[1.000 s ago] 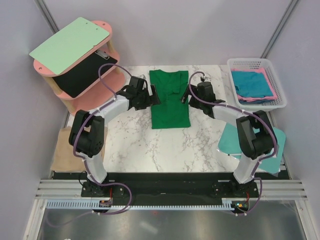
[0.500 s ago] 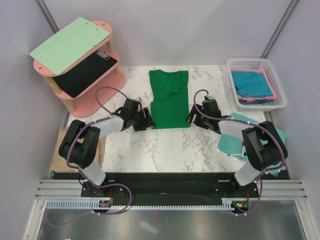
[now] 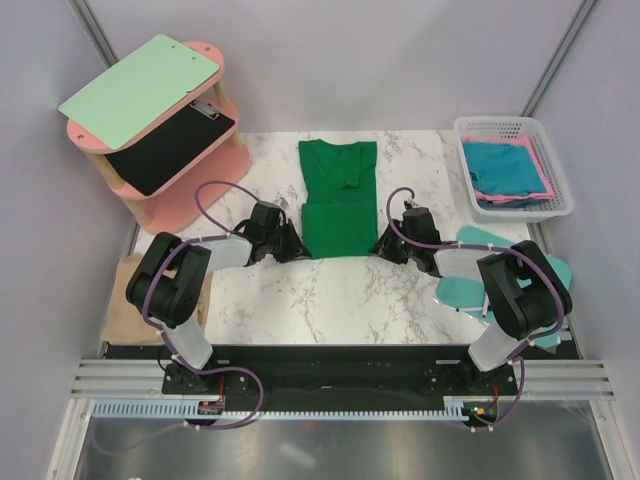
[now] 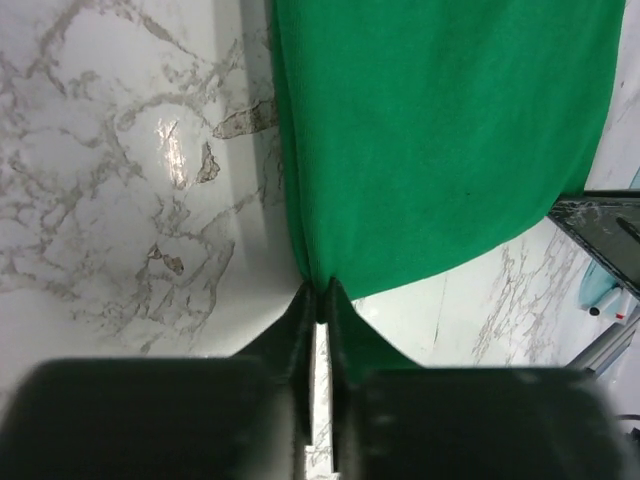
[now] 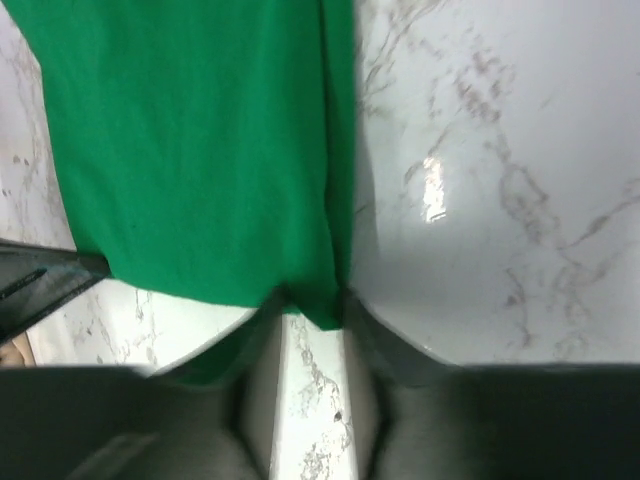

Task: Fold and stack the t-shirts
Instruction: Grab one side of the 2/3 rectangular tshirt with both arms, then fold the long partially folded tshirt into a neat square

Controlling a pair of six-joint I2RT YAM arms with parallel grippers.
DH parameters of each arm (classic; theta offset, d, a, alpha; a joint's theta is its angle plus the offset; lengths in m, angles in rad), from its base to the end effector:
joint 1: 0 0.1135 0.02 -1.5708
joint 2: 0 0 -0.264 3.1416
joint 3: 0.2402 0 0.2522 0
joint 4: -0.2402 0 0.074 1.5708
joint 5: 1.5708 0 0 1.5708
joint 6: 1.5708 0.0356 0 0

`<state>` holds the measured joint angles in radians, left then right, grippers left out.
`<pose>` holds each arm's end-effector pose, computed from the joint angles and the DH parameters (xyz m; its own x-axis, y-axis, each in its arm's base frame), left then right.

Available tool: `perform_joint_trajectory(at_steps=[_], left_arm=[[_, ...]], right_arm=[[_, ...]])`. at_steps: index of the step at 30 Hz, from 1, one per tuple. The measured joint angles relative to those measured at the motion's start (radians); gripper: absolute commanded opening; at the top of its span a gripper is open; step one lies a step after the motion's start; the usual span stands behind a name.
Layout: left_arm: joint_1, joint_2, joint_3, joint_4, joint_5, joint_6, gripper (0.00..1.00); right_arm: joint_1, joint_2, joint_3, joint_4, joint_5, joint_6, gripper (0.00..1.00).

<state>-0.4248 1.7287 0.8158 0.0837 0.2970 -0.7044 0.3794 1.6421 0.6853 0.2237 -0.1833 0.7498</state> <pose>0.2980 -0.1462 0.1374 -0.8838 -0.2798 -0.3750 0.0025 0.7986 -0.6019 0.2855 0.1208 0.1382 -0.7888 0.4069 -0.4607 0.0650 0.8006 0.5957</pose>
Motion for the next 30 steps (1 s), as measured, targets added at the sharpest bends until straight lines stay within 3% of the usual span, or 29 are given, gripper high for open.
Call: perform_joint_trajectory(at_steps=[2, 4, 11, 17, 21, 25, 30], left_arm=[[-0.003, 0.003, 0.000, 0.003, 0.002, -0.007, 0.02], [-0.010, 0.003, -0.001, 0.007, 0.002, -0.009, 0.02], [-0.092, -0.099, -0.086, -0.016, -0.015, -0.028, 0.02], [-0.235, -0.251, -0.168, -0.087, -0.048, -0.083, 0.02], [-0.254, -0.364, -0.184, -0.181, -0.087, -0.104, 0.02], [-0.250, -0.449, -0.121, -0.302, -0.154, -0.103, 0.02], [-0.225, -0.447, 0.078, -0.411, -0.220, -0.069, 0.02]], right_arm=[[0.014, 0.003, -0.013, 0.010, -0.011, 0.012, 0.03], [0.028, 0.007, -0.027, 0.016, -0.029, 0.024, 0.01], [0.058, -0.076, -0.105, -0.011, -0.056, 0.031, 0.01], [0.072, -0.318, -0.237, -0.156, -0.087, 0.006, 0.01], [0.077, -0.491, -0.267, -0.250, -0.093, -0.003, 0.02], [0.078, -0.578, -0.237, -0.297, -0.081, -0.019, 0.02], [0.079, -0.526, -0.094, -0.330, -0.024, -0.055, 0.02]])
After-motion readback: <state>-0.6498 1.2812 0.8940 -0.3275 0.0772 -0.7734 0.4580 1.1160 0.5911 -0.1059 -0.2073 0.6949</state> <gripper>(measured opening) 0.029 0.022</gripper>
